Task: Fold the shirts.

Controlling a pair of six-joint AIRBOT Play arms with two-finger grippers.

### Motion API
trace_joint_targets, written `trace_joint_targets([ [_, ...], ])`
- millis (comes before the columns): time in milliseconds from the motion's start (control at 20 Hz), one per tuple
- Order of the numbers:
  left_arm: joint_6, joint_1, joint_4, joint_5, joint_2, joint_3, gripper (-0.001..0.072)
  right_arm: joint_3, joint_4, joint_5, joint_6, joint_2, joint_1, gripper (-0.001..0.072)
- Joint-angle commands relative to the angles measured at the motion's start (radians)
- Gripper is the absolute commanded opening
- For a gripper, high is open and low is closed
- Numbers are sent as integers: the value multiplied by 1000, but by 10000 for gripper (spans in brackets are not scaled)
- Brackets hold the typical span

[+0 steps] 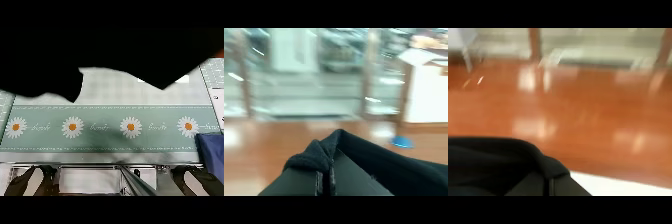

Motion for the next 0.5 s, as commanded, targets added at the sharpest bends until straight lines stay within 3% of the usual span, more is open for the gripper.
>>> trace_joint_targets([
  [0, -50, -37, 232, -92, 132, 42, 30, 4, -113, 67, -3, 143, 0, 18],
  [250, -77, -229, 338, -181, 193, -71, 30, -44, -130, 147, 8, 169, 0, 18],
  [450, -80, -234, 300, -189, 165, -352, 30, -316, -127, 137, 7, 167, 0, 18],
])
